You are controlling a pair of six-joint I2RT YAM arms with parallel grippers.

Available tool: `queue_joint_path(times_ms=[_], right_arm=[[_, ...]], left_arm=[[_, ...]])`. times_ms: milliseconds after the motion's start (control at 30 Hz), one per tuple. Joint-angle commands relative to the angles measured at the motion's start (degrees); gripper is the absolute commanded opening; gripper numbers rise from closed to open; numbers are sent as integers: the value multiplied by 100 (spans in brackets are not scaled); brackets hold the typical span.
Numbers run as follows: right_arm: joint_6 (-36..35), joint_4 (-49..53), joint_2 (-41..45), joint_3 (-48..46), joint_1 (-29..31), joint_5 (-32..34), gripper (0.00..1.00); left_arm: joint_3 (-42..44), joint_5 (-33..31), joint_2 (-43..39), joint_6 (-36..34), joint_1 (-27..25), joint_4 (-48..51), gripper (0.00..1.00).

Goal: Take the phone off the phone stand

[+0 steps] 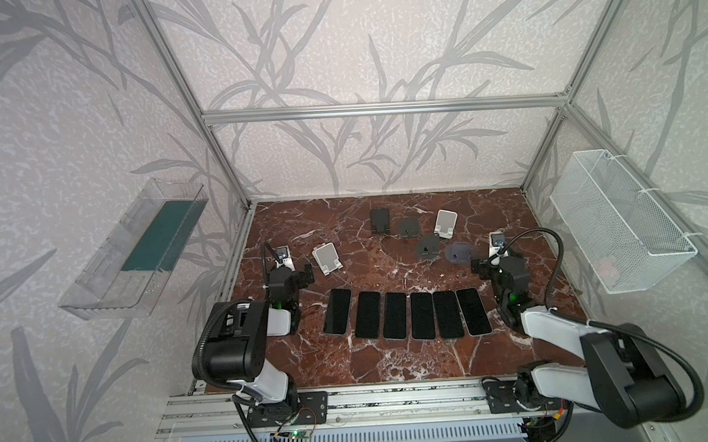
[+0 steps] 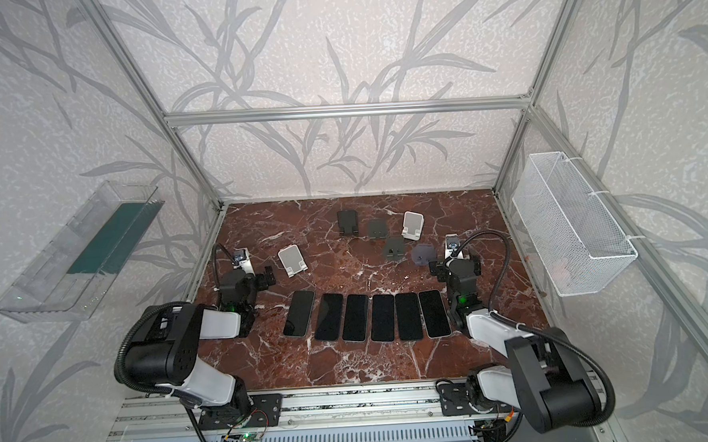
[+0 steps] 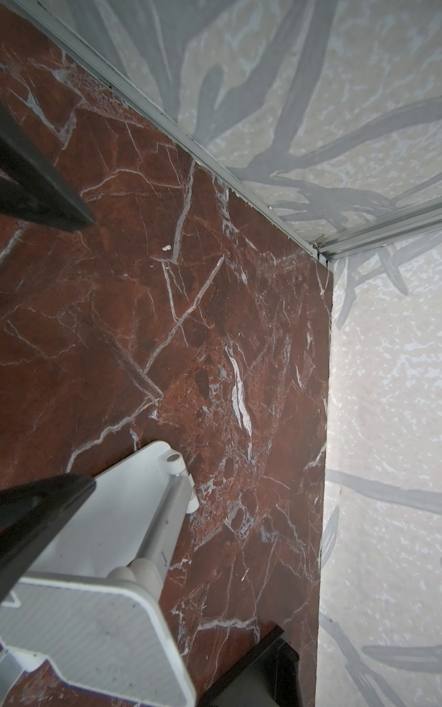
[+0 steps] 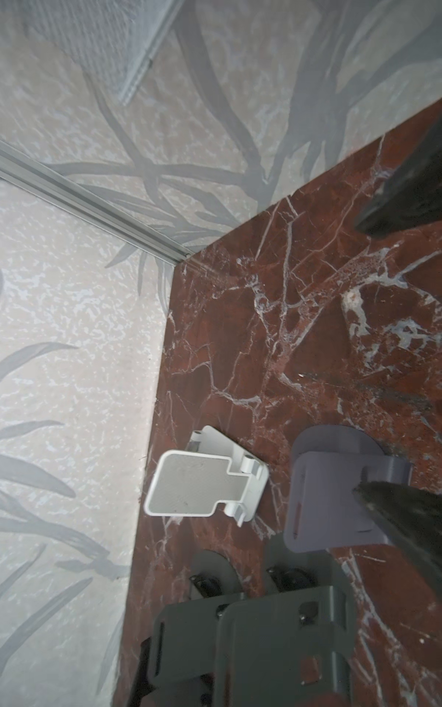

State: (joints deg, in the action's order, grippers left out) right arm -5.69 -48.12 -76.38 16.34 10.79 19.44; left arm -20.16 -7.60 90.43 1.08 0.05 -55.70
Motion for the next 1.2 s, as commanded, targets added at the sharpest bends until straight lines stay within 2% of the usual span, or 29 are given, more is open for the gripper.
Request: queue_joint_path(times_ms=[0, 67, 100, 167, 233, 267, 300, 333, 500, 1167], right_arm=[[186, -1951, -673, -417, -41, 0, 99], [142, -3140, -1390, -600, -42, 178, 99], [125, -3230, -1406, -707, -4, 54, 99], [63, -3008, -1343, -710, -15, -373, 99], [-45, -2984, -1665, -508, -19, -535, 99], [-174, -3196, -1915, -392, 11, -497, 99], [-242, -3017, -1810, -408, 183, -126, 99], [-269, -2855, -1715, -389, 263, -98, 99], [-310, -2354, -1686, -115, 260, -181, 99], [-352, -2481, -1757, -115, 255, -176, 99]], left_arm=[[-60, -30, -32, -65, 0, -66, 99], [-58, -31, -26, -69, -5, -64, 99], [-60, -31, -27, -64, 1, -64, 99], [-58, -38, -27, -68, -5, -64, 99], [-58, -31, -26, -64, -3, -63, 99], [-58, -27, -26, -64, 2, -60, 99], [-58, -28, -26, -67, -4, -55, 99], [-59, -34, -26, -64, -3, -55, 99], [-66, -22, -26, -64, 1, -51, 99], [-69, -16, -26, -67, 6, -47, 99]])
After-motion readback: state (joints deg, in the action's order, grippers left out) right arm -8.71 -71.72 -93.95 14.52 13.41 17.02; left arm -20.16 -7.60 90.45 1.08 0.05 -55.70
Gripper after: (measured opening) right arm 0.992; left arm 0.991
